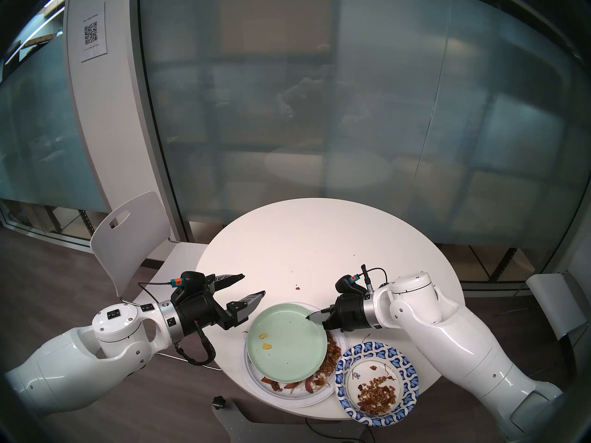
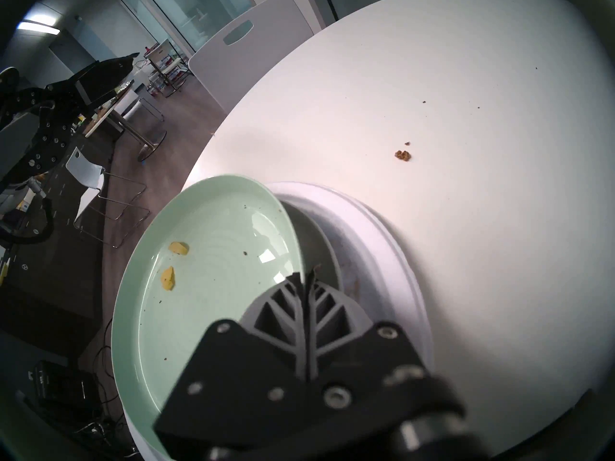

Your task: Stack the plates into one stack

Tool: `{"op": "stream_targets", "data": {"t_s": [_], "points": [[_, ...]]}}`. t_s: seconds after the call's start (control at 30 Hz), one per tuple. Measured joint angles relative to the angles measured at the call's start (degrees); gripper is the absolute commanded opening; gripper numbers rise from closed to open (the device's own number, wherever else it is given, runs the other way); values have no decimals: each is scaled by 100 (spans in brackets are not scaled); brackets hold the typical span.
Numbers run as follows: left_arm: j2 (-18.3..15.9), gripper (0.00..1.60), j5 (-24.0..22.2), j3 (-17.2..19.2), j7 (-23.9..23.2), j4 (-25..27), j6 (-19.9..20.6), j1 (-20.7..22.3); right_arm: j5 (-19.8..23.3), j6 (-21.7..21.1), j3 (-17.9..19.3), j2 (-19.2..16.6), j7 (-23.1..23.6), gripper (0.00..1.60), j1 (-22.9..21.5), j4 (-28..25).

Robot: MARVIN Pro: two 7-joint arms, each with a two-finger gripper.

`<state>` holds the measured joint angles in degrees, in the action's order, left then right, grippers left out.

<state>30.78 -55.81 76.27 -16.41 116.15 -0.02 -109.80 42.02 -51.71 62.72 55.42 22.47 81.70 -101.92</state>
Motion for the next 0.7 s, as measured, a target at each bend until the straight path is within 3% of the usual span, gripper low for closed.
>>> {"op": "stream_targets", "data": {"t_s": [0.1,0.13,0.2,0.5,0.7], "points": [[-2,160,-1,-1,1,0,-1,0,-1,5,49,1,1,80,-18,2],[-2,160,-2,-1,1,0,-1,0,-1,6,61,1,1,112,-22,2],[-3,160,-2,-1,2,0,-2,0,1,10,105,-2,4,158,-31,2],[-8,160,-6,-3,4,0,-6,0,30,23,264,-20,21,160,-20,-48],[-11,160,-8,-8,5,0,-8,2,181,20,688,-216,20,160,225,-314]]}}
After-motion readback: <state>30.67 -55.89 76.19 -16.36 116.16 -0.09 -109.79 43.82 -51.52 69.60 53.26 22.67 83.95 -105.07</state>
